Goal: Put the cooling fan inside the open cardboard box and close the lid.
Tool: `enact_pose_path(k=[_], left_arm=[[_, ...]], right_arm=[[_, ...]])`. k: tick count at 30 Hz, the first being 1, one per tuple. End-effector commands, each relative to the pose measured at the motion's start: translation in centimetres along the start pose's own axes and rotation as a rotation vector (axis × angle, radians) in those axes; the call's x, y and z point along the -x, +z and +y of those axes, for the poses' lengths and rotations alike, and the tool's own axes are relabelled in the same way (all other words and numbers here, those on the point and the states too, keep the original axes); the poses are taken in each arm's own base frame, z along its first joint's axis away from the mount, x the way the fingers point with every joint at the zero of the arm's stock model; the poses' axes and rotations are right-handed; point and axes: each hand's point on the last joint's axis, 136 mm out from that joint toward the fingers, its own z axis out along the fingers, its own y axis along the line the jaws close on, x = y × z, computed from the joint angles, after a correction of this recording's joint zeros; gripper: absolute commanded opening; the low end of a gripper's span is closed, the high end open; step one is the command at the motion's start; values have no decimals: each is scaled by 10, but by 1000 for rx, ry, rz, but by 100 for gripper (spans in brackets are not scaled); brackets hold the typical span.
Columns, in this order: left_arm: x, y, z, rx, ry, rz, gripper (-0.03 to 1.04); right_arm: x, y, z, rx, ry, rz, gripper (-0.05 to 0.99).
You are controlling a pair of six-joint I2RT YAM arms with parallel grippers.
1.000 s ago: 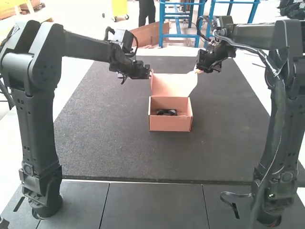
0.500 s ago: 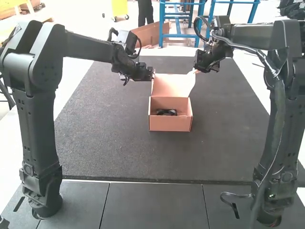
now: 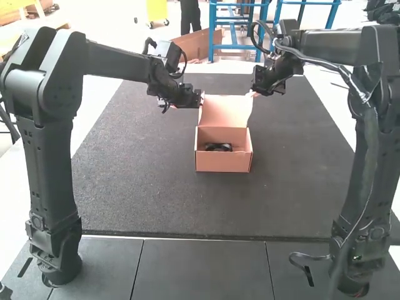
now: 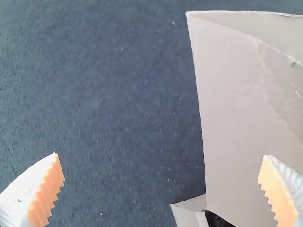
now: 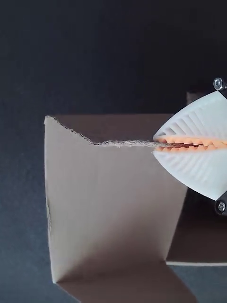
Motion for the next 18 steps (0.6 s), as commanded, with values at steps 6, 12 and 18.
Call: enact_pose_path(k=[6,12,18], left_arm=[[27,-37,-16,-40,7,-83,97],[22,-43,-14,-37,7,-78,97],[11,-45,-21,-48,18,-68,97]], right_arm=[[-21,-20,10,-12,-16,11,-1],[-34,-30,8,-18,-11,14,-1],[-39,-40,9,-13,-8,1,-1]])
